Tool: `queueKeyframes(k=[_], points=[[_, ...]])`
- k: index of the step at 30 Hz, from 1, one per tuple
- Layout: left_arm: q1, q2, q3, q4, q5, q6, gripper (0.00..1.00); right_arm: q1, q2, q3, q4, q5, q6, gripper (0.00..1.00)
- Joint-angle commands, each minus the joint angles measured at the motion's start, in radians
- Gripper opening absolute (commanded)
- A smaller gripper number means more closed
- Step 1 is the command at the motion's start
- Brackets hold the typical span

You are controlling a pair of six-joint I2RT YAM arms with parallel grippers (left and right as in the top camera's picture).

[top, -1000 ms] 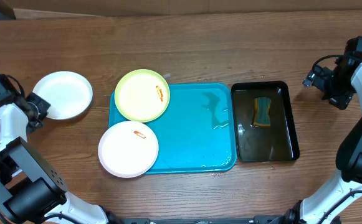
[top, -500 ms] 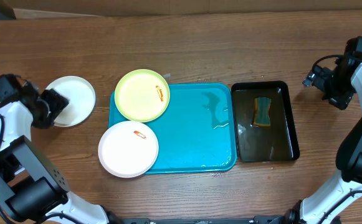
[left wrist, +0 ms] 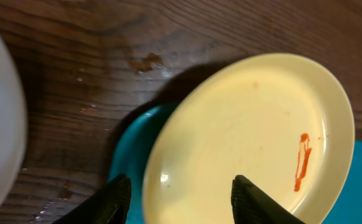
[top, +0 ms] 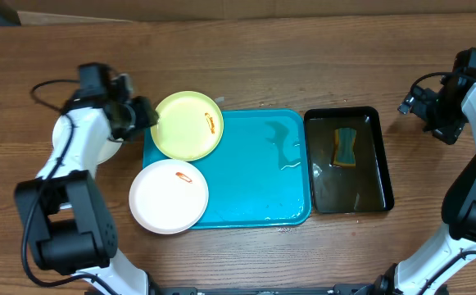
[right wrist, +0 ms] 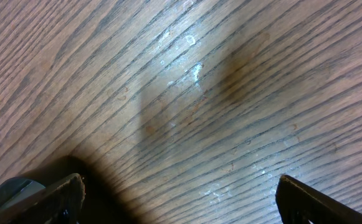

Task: Clean dirty plates on tray and stack at the side
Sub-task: 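Reach the left gripper to the yellow plate's left rim and grip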

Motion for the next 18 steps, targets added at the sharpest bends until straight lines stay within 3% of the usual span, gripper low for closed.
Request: queueKeyframes(k=[1,18], points=[[-0.051,-0.018,0.019,0.005,-0.148,0.007,0.51,-0.003,-0.037,0.027,0.002,0.01,0.004,1.0],[-0.089,-0.017,0.011,-0.073,-0.193,-0.031,0.38,-0.003,-0.038,0.027,0.002,0.01,0.004,1.0]])
